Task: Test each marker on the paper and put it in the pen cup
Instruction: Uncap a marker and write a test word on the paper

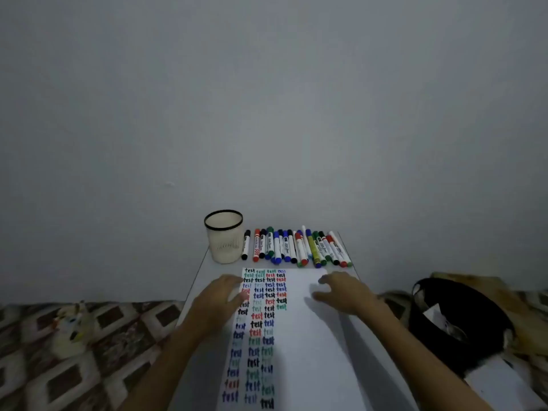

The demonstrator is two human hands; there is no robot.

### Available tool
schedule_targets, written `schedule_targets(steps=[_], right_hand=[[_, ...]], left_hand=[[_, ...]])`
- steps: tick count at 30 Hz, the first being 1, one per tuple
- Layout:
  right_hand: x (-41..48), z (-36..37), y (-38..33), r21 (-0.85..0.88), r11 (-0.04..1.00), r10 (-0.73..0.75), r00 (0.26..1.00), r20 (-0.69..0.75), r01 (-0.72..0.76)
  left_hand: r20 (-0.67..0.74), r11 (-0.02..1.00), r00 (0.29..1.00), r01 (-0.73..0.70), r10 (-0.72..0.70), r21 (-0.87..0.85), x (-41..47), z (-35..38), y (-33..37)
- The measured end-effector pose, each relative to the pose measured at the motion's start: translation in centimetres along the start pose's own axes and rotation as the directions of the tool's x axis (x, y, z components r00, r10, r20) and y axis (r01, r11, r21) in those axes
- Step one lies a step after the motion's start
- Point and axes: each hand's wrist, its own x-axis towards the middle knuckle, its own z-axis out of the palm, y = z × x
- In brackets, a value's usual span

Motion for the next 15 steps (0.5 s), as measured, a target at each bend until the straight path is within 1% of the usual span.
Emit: schedule_targets(steps=[1,2,3,5,7,11,14,15], right_hand=[[-0.7,1.0,-0.1,-0.024,0.999,0.026,1.000,0.007,-0.026],[-1.2,1.9,-0.1,-0.016,0.999,0.028,0.999,-0.025,-0.029],[-1.8,3.2,0.1,-0.009,1.000,0.019,0.997,-0.070,-0.019],[-2.5,5.1,0.4,-0.033,0.999,-0.010,0.991,-0.137,0.005],[-2.7,6.3,0.9,-0.053,0.998,-0.029,0.988,-0.155,0.021],[-3.0,7.6,1.6,-0.017,1.000,0.002,0.986,-0.167,-0.005],[-2.9,7.6,1.9,-0.058,0.998,-0.033,0.973,-0.230,0.020],[-2.7,7.3,2.0,-0.040,0.999,-0.045,0.961,-0.271,0.035]], left_hand=[[0.010,1.000,1.000,0.012,-0.013,0.023,-0.8,0.5,-0.3],[0.005,0.999,1.000,0.003,-0.004,0.054,-1.2,1.1,-0.9],[0.013,0.996,1.000,0.005,-0.006,0.086,-1.7,2.1,-1.6],[0.075,0.986,0.997,-0.012,-0.001,0.167,-2.7,3.5,-2.6],[0.062,0.975,0.998,-0.036,0.023,0.218,-2.9,4.4,-3.6],[0.038,0.980,0.999,-0.045,0.039,0.195,-3.2,4.4,-3.7],[0.031,0.980,0.999,-0.048,0.043,0.193,-3.1,4.2,-3.4],[0.027,0.980,0.999,-0.048,0.043,0.192,-3.1,4.3,-3.4]])
